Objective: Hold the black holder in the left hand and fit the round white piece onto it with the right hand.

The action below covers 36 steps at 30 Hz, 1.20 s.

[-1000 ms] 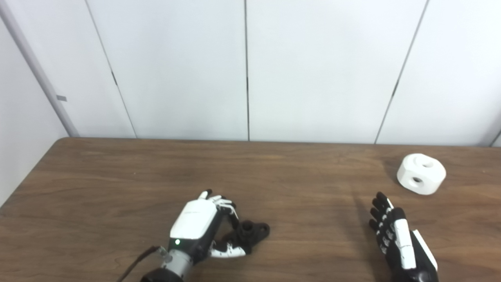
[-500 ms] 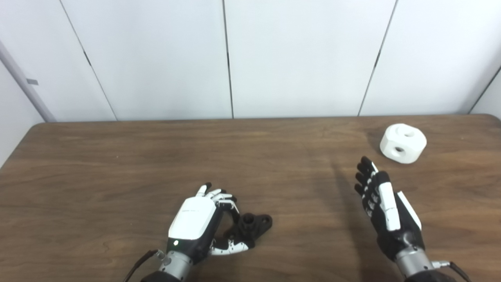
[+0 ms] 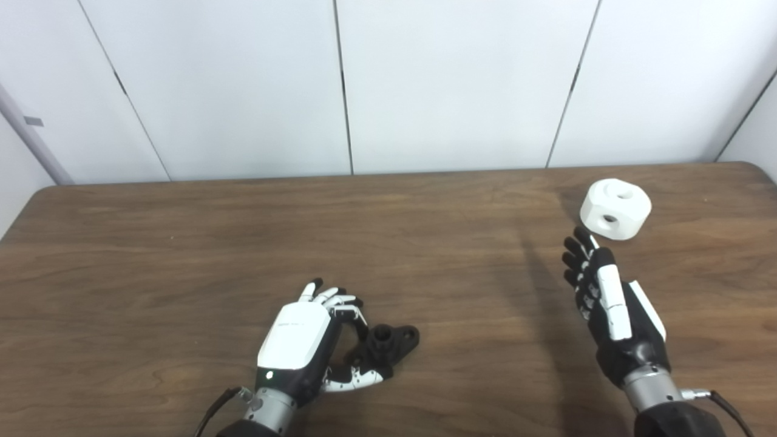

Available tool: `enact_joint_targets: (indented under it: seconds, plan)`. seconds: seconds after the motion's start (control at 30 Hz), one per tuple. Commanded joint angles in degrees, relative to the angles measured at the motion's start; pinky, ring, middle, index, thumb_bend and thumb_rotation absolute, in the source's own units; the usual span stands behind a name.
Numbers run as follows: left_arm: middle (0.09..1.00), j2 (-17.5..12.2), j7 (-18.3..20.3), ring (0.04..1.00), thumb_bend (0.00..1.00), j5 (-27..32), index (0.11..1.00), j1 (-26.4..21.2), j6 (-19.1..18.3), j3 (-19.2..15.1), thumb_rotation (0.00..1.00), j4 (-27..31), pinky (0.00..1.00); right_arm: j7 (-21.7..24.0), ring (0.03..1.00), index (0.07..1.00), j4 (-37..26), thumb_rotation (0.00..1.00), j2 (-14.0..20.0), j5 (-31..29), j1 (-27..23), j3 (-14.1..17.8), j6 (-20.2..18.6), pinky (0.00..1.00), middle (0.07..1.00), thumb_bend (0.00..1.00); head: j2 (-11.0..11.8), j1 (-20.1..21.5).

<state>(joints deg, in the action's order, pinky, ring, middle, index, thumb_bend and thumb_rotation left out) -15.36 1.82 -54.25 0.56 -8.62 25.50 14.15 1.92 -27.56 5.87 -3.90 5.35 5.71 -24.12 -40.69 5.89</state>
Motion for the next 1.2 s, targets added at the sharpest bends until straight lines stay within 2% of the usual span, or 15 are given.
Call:
enact_joint_targets:
  seconds: [0.0, 0.2, 0.23, 0.37, 0.53, 0.67, 0.8, 0.9, 1.03, 1.17]
  plan:
    - [0.786, 0.08, 1.02, 0.877, 0.52, -0.43, 0.486, 0.66, 1.5, 0.8, 0.05, -1.35, 1.0, -0.5, 0.961, 0.969, -1.46, 0.88, 0.7, -0.28, -1.89, 0.97, 1.51, 1.0, 0.955, 0.61, -0.03, 0.06]
    - [0.79, -0.15, 1.62, 0.883, 0.52, -0.37, 0.487, 0.33, 1.57, 0.24, 0.05, -2.17, 1.0, -2.51, 0.942, 0.933, -1.85, 0.63, 0.72, 1.46, -3.22, 2.96, 0.83, 1.0, 0.949, 0.61, 0.37, 2.67]
    - [0.791, -0.29, 1.55, 0.885, 0.52, -0.24, 0.487, 0.29, 1.75, 0.12, 0.05, -2.34, 1.0, -3.27, 0.934, 0.921, -1.82, 0.58, 1.1, 3.15, -3.67, 2.91, 0.61, 1.0, 0.942, 0.62, 0.61, 3.53]
    - [0.787, -0.73, 0.93, 0.882, 0.52, 0.4, 0.486, 0.08, 2.83, -0.54, 0.05, -3.18, 1.0, -5.38, 0.886, 0.846, -1.33, 0.46, 3.7, 11.16, -5.92, 2.16, -0.57, 0.88, 0.883, 0.71, 1.07, 6.07]
    - [0.783, -1.08, 1.39, 0.878, 0.52, 0.59, 0.486, 0.19, 3.61, -1.42, 0.05, -3.12, 1.0, -5.13, 0.909, 0.816, -0.94, 0.34, 7.67, 17.4, -8.36, 1.95, -2.16, 0.94, 0.882, 0.8, 1.71, 9.49]
    - [0.779, -1.62, 1.32, 0.872, 0.52, 1.59, 0.486, 0.21, 4.61, -2.36, 0.05, -3.28, 0.99, -2.91, 0.891, 0.803, -0.45, 0.34, 10.07, 26.24, -10.09, 1.91, -2.77, 0.92, 0.861, 0.86, 2.37, 13.35]
    - [0.771, -1.97, 1.57, 0.859, 0.52, 1.52, 0.486, 0.3, 5.23, -2.85, 0.05, -3.12, 0.97, 0.13, 0.935, 0.819, 0.5, 0.32, 12.67, 32.75, -12.23, 2.37, -2.77, 0.92, 0.928, 0.87, 2.82, 14.4]
    - [0.767, -2.01, 2.39, 0.853, 0.52, 1.81, 0.486, 0.41, 5.11, -3.1, 0.05, -2.82, 0.96, 3.94, 0.976, 0.826, 1.19, 0.34, 12.4, 36.46, -14.2, 4.65, -2.79, 0.9, 0.982, 0.88, 3.08, 15.15]
    - [0.766, -1.98, 3.52, 0.853, 0.52, 1.95, 0.486, 0.67, 4.78, -3.3, 0.05, -2.18, 0.95, 8.91, 0.998, 0.823, 2.27, 0.35, 10.92, 41.4, -17.19, 7.76, -2.8, 0.89, 0.999, 0.89, 3.43, 15.85]
    - [0.759, -2.05, 3.17, 0.843, 0.52, 1.82, 0.486, 0.87, 5.35, -3.32, 0.04, -2.33, 0.93, 11.94, 1.0, 0.805, 4.89, 0.29, 11.34, 44.52, -20.38, 8.92, -2.79, 0.89, 1.0, 0.88, 3.67, 16.02]
